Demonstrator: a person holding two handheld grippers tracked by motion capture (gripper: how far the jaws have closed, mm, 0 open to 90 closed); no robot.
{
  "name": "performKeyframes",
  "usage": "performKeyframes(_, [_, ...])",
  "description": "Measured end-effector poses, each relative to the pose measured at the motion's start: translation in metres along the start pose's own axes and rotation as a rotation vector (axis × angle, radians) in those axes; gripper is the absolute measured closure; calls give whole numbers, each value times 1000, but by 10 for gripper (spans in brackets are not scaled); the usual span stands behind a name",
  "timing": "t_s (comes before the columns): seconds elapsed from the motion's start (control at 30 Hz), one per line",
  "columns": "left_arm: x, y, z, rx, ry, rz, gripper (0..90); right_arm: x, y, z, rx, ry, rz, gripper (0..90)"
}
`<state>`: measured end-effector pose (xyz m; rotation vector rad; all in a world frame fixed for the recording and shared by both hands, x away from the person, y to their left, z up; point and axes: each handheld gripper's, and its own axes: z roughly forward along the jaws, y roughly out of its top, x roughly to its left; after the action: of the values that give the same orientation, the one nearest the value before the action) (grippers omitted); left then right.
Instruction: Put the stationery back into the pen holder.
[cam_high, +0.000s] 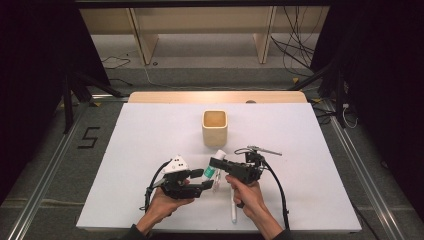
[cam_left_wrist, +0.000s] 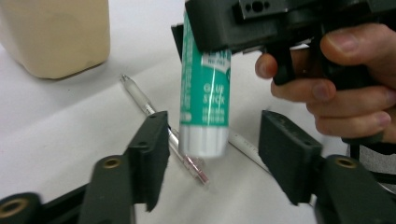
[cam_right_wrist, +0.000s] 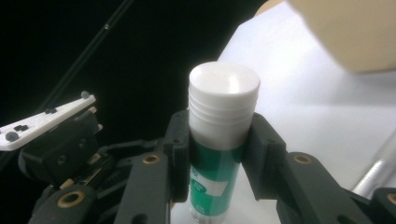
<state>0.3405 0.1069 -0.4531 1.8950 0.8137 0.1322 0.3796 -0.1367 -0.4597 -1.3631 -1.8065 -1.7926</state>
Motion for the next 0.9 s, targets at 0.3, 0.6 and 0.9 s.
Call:
performKeyframes(0.3, [7,-7,-8,-15,4,17,260,2,21,-12,-43,-65,-86,659])
performKeyframes(0.6, [17,-19,-24,-64,39,58,221,8,46,-14,-83,-102,-146,659])
performKeyframes(0.9, [26,-30,-32,-77,87,13,207,16,73,-7,-105,-156,-222,658])
